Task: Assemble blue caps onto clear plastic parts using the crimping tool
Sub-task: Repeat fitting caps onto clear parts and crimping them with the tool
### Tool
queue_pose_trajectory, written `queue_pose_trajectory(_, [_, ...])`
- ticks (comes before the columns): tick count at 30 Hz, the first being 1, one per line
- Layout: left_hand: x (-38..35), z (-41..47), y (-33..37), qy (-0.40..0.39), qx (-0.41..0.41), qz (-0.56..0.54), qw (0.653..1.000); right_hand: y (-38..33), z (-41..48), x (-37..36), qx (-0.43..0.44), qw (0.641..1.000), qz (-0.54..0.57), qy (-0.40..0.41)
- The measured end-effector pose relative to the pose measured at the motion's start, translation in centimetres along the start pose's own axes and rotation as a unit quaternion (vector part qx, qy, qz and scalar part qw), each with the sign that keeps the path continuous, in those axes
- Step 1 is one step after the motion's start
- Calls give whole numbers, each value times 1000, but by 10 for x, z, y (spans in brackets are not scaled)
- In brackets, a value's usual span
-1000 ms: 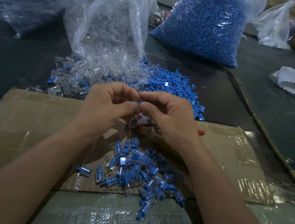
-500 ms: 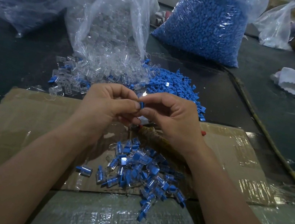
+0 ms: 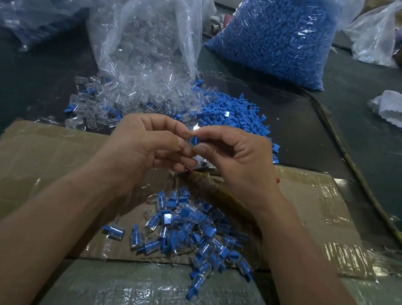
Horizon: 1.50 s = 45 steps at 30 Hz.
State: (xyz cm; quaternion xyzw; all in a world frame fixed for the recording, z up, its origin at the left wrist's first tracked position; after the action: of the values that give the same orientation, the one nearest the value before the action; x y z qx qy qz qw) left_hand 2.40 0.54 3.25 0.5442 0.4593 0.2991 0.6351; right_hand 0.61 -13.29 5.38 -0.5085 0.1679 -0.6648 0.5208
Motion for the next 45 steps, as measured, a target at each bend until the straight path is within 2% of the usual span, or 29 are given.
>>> queue_pose_trajectory(21, [3,1,-4,11,12,17,1000,-1,0,-1,7,999,-44,-11])
queue_pose_trajectory(24, [1,0,-4,16,12,7,1000,-1,-1,0,-15,998,-45,-30])
queue_pose_trajectory(26, [1,-1,-3,26,11,-11,1000,4,-1,7,-71,995,-46,-46])
queue_pose_trajectory(30, [5,-1,0,63,4,-31,998,23,-1,22,-205,961,-133,-131])
queue_pose_trajectory(34, [5,-1,2,70,-3,-19,997,35,-10,28,-294,917,-144,-228])
queue_pose_trajectory(36, [6,-1,1,69,-4,-14,997,36,-14,27,-302,894,-175,-282])
queue_pose_trajectory(39, [7,-1,1,68,-6,-14,998,35,-14,26,-288,880,-211,-312])
queue_pose_trajectory(45, [7,-1,0,63,-7,-24,998,35,-11,24,-280,886,-249,-275])
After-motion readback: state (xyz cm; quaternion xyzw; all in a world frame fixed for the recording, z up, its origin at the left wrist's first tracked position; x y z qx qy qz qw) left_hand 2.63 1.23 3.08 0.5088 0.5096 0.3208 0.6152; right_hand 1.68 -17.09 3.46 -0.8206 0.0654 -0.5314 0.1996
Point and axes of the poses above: each hand's wrist, its own z-axis towards the middle knuckle, its own x-axis out of the back of the hand, y = z × x, the point moved 4 cm from there along z, towards the middle knuckle, and after that the axes turned 6 degrees about -y, right-handed, at the moved point
